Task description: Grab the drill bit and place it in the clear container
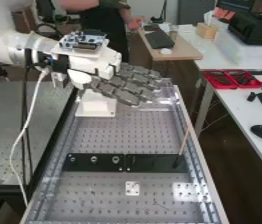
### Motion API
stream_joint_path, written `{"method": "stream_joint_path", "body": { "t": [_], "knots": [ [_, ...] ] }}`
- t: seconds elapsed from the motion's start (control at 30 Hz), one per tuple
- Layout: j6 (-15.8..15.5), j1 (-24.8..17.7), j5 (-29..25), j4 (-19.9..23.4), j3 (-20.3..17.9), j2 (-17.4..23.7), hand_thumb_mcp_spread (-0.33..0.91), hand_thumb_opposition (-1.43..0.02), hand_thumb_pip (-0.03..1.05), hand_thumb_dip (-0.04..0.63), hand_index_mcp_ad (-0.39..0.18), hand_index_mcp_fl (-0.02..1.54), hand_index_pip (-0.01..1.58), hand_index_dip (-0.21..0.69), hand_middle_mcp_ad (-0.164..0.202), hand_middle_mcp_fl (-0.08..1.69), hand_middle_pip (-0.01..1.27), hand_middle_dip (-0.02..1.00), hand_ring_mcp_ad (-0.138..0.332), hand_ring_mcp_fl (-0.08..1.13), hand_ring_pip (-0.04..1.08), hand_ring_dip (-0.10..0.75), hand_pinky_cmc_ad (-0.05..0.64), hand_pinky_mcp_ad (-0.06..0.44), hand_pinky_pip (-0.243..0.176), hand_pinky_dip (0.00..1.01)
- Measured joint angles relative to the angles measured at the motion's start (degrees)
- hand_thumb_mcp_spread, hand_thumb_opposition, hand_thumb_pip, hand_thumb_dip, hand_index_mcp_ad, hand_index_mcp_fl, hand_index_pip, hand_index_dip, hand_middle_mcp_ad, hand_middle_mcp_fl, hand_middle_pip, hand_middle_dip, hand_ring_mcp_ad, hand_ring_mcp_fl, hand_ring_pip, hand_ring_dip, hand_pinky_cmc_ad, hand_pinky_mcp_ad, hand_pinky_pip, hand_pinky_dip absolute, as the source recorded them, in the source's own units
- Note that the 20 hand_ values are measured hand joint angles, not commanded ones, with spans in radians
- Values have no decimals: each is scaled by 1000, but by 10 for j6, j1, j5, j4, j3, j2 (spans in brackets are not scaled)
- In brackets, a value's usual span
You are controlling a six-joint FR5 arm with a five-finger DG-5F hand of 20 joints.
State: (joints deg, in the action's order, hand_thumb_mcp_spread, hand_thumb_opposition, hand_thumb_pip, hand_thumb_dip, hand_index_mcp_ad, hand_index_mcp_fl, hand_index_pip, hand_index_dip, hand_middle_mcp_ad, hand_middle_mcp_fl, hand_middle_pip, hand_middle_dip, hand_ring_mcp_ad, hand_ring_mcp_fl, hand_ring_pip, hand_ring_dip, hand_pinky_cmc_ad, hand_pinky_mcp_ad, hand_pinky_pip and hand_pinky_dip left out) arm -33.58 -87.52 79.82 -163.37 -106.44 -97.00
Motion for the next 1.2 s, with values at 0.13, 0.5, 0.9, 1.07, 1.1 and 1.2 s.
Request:
{"method": "stream_joint_path", "body": {
  "t": [0.13, 0.5, 0.9, 1.07, 1.1, 1.2],
  "knots": [
    [10, 2, -5, 7, -3, -13, 147, -627, 227, 12, 94, 3, 66, 93, 108, 9, 157, 35, 213, 33, 82, -16, 246, 164, -61, 183],
    [9, 5, -19, 29, -6, -39, 145, -667, 248, 12, 106, 10, 82, 112, 126, 5, 155, 35, 230, 45, 98, -12, 260, 185, -73, 215],
    [0, 10, -43, 58, -3, -82, 154, -667, 316, 16, 106, 10, 82, 176, 122, 5, 155, 35, 229, 37, 94, -12, 260, 183, -91, 211],
    [-4, 14, -53, 96, -8, -95, 182, -667, 387, 12, 106, 10, 82, 202, 122, 5, 159, 37, 234, 33, 96, -16, 260, 187, -93, 220],
    [-5, 16, -54, 106, -9, -100, 190, -667, 391, 12, 106, 10, 82, 202, 122, 5, 159, 37, 234, 31, 99, -16, 260, 183, -93, 223],
    [-5, 20, -56, 114, -6, -115, 188, -679, 405, 12, 106, 10, 82, 202, 122, 9, 159, 40, 234, 35, 94, -12, 260, 187, -89, 230]
  ]
}}
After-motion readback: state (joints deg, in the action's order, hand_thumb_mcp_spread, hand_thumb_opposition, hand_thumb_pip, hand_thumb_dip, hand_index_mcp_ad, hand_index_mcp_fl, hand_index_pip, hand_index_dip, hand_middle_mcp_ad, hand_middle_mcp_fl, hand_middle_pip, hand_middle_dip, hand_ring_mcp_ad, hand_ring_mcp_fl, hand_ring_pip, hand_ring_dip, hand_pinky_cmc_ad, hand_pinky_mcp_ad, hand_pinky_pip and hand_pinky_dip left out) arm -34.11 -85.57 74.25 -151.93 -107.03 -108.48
